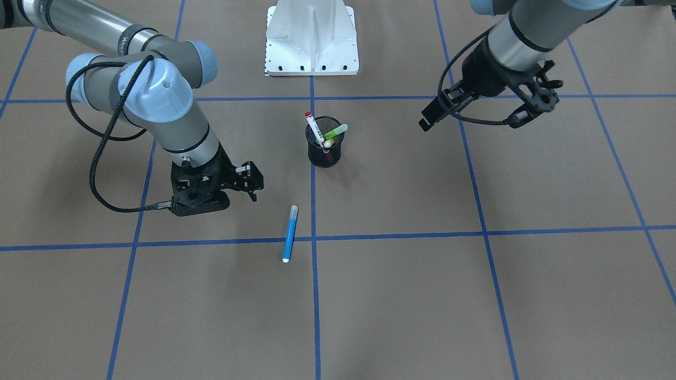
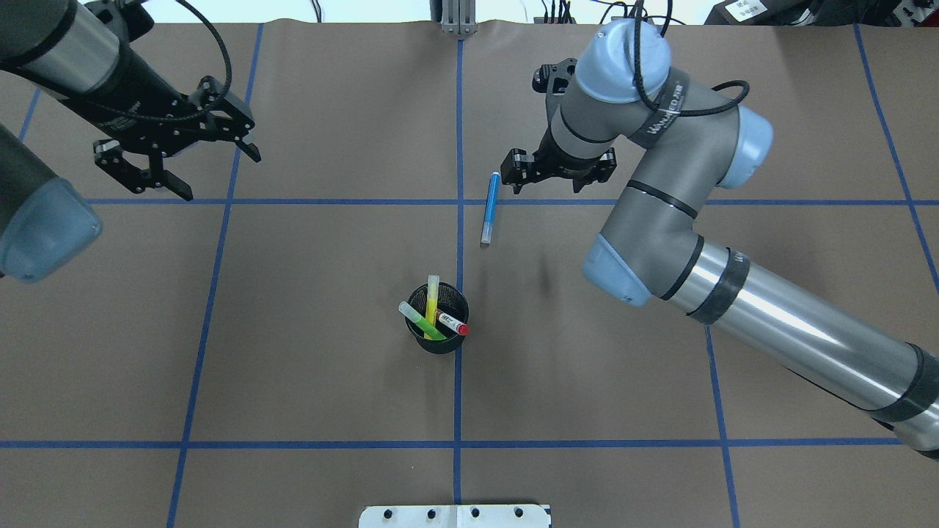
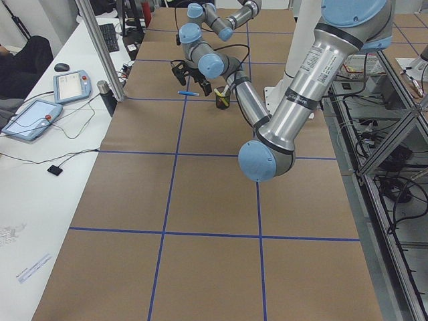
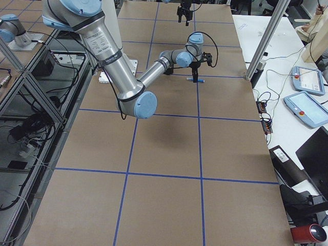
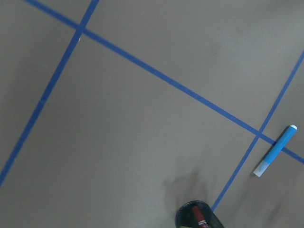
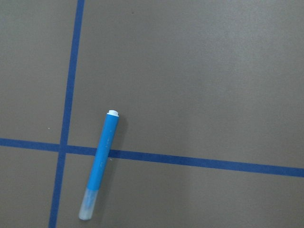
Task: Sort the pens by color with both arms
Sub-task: 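Move the left gripper over the pen cup while the right gripper holds back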
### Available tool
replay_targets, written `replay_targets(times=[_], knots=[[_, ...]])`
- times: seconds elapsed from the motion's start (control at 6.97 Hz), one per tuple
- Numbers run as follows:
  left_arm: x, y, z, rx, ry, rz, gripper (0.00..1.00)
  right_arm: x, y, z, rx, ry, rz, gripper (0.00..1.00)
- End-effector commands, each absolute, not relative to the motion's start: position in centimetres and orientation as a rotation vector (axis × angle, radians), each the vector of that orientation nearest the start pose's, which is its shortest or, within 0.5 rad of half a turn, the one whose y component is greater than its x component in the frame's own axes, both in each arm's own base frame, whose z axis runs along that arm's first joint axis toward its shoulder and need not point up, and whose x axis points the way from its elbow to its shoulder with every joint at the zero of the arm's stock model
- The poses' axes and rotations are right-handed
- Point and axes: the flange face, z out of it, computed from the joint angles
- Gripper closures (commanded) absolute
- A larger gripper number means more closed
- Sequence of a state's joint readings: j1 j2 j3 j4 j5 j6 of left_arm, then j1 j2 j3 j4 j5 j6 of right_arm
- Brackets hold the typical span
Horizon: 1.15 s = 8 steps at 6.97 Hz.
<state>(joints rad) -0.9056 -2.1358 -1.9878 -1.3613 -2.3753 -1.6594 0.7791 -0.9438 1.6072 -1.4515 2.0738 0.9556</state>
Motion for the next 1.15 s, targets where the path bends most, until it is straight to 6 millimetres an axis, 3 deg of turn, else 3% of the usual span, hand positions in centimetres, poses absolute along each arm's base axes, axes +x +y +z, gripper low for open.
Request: replay_targets(times=[0.0,0.29,0.43,0.57,0.72,1.0], knots=[[33.0,-45.7,12.3,-0.534,0.879,-0.746,0.01,-42.1,-54.3,25.9,0.090,-0.903,-0.035,0.00],[37.4,-43.1,12.1,-0.555,0.818,-0.779,0.01,-42.3,-54.3,26.2,0.084,-0.896,-0.040,0.00],[41.1,-42.7,12.6,-0.559,0.779,-0.713,0.01,-42.3,-54.3,25.9,0.087,-0.899,-0.041,0.00],[44.9,-45.1,11.3,-0.536,0.756,-0.634,0.01,-42.3,-54.2,26.0,0.085,-0.898,-0.042,0.00],[46.5,-46.2,10.7,-0.496,0.763,-0.529,0.01,-42.3,-54.2,25.9,0.086,-0.899,-0.043,0.00],[49.1,-48.3,12.1,-0.440,0.755,-0.355,0.01,-42.4,-54.3,26.1,0.085,-0.897,-0.043,0.00]])
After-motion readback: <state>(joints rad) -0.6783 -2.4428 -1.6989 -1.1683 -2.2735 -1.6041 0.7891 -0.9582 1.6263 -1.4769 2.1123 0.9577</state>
